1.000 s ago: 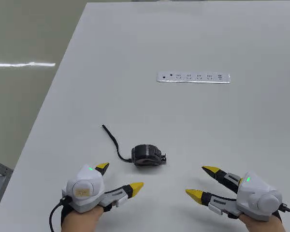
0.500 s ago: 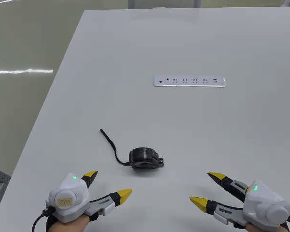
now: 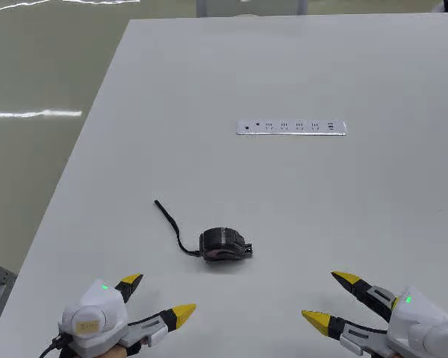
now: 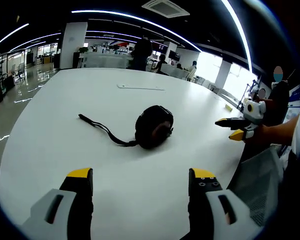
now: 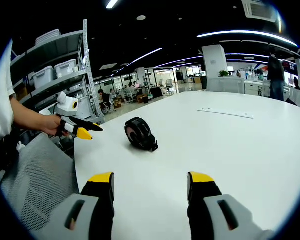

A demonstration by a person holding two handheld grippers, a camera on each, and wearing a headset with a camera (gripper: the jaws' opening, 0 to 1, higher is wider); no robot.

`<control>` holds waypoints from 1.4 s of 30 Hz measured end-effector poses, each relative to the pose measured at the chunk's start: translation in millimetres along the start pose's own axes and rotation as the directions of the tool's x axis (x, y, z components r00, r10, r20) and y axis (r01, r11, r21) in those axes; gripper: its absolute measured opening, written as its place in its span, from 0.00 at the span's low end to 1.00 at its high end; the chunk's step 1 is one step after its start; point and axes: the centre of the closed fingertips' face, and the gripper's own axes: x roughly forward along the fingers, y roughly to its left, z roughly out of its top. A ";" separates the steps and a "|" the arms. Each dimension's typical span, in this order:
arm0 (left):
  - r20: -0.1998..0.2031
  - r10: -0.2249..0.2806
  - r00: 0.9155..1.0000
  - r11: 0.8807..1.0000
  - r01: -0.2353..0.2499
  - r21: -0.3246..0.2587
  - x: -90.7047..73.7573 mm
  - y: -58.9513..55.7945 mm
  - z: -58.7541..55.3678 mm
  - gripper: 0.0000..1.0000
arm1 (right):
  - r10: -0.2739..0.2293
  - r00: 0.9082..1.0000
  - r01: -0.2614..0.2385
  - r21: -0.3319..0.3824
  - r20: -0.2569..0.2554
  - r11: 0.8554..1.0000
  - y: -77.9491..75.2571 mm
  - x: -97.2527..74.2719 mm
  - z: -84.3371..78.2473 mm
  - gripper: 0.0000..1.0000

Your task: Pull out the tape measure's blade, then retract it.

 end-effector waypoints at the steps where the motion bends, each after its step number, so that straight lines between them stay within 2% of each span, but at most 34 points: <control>1: 0.000 0.002 1.000 1.000 -0.002 -0.001 -1.3 0.3 -0.4 0.77 | -0.002 1.000 0.002 0.000 -0.001 1.000 0.0 -1.1 -0.7 0.59; 18: 0.015 0.014 1.000 1.000 -0.014 -0.007 -18.6 8.1 -13.1 0.80 | -0.031 0.999 0.031 0.002 -0.008 1.000 -0.2 -20.8 -8.5 0.62; 27: 0.014 0.017 1.000 1.000 -0.017 -0.008 -24.3 7.9 -20.0 0.82 | -0.052 0.999 0.052 0.002 -0.003 0.999 -0.4 -32.1 -9.1 0.65; 32: 0.035 0.014 0.999 1.000 -0.013 -0.014 -28.8 7.9 -18.5 0.83 | -0.064 0.998 0.064 0.004 -0.003 0.998 -2.6 -38.3 -11.9 0.66; 34: 0.027 0.019 0.999 1.000 -0.019 -0.012 -29.5 9.6 -21.4 0.83 | -0.069 0.998 0.069 0.006 -0.001 0.998 -3.1 -40.4 -13.5 0.67; 38: 0.036 0.014 0.999 1.000 -0.014 -0.017 -34.1 5.8 -20.1 0.83 | -0.069 0.998 0.069 0.006 -0.013 0.998 -2.3 -43.0 -19.6 0.67; 42: 0.043 0.018 0.999 0.999 -0.017 -0.032 -36.1 6.9 -24.7 0.83 | -0.077 0.997 0.077 0.017 -0.006 0.997 -1.5 -46.5 -20.4 0.68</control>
